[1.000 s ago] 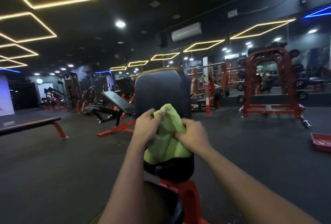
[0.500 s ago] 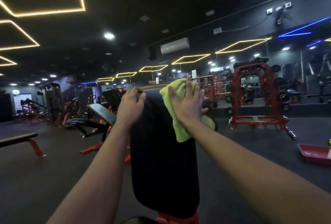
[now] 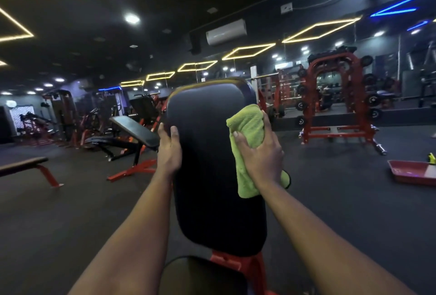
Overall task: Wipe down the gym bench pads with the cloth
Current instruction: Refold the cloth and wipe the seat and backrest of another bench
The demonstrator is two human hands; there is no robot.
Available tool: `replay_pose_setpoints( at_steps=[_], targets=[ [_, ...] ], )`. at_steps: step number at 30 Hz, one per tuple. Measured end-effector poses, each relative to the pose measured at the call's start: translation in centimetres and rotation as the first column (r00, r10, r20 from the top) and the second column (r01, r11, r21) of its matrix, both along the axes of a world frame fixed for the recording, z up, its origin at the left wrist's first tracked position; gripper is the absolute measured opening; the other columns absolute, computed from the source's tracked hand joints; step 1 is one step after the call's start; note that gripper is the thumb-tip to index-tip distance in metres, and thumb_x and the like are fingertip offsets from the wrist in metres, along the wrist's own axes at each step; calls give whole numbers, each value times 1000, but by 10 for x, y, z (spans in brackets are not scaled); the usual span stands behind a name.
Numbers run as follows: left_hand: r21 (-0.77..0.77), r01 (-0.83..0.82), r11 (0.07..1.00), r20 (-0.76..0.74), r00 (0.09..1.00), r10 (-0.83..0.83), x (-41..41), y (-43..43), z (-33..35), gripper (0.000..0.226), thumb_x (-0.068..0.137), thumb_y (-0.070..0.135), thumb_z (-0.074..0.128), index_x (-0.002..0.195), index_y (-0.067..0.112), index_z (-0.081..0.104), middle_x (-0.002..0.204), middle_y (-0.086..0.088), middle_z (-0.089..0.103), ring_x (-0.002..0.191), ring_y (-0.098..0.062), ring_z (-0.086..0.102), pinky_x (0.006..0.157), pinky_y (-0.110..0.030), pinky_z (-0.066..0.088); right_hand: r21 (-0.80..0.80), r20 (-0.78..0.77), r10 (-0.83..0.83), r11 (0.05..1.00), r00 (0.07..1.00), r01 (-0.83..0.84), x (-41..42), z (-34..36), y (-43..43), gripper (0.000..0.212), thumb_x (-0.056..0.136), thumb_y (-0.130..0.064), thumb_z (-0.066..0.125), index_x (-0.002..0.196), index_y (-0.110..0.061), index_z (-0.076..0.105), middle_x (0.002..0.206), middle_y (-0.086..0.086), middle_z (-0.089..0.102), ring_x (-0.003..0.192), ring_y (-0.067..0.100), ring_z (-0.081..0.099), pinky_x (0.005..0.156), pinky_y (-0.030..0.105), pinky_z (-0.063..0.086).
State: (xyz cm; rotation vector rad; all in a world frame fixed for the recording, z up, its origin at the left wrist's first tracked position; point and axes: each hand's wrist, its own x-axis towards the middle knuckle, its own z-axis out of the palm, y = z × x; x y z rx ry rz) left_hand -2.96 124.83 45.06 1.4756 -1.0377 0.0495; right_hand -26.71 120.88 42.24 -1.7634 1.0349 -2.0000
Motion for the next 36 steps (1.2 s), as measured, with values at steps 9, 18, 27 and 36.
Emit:
replay_pose_setpoints(
  at_steps=[9,18,27,36],
  targets=[
    [-36,8,999,-76,997,-11,-13,16,-78,65,100,58,29,153,21,21,156,-4,36,141,-26,36,103,-26,24,113,-70,15,994,997,-7,-15,-104,25,77,83,-77,51,135,-20,57,106,0,65,93,25,68,79,41,56],
    [221,22,975,-173,985,17,-55,59,-153,74,97,66,25,156,22,14,159,-12,25,144,-34,28,117,-52,26,379,-90,220,910,971,-171,-41,-233,59,52,90,-46,67,131,-13,62,108,1,63,102,26,65,84,34,50],
    [-292,-229,929,177,941,288,-72,25,-4,43,102,40,34,131,14,52,130,-10,51,125,-25,42,102,-26,28,95,1,162,982,987,-161,-30,-69,20,49,92,-53,43,138,-39,45,130,-12,55,110,7,56,91,31,46],
    [-3,-131,991,240,962,128,-84,5,149,60,99,58,21,104,25,70,112,-1,67,114,-24,49,100,-50,40,113,-7,209,972,978,-207,-33,93,1,46,92,-40,57,136,-26,58,131,-6,57,112,17,61,90,37,53]
  ],
)
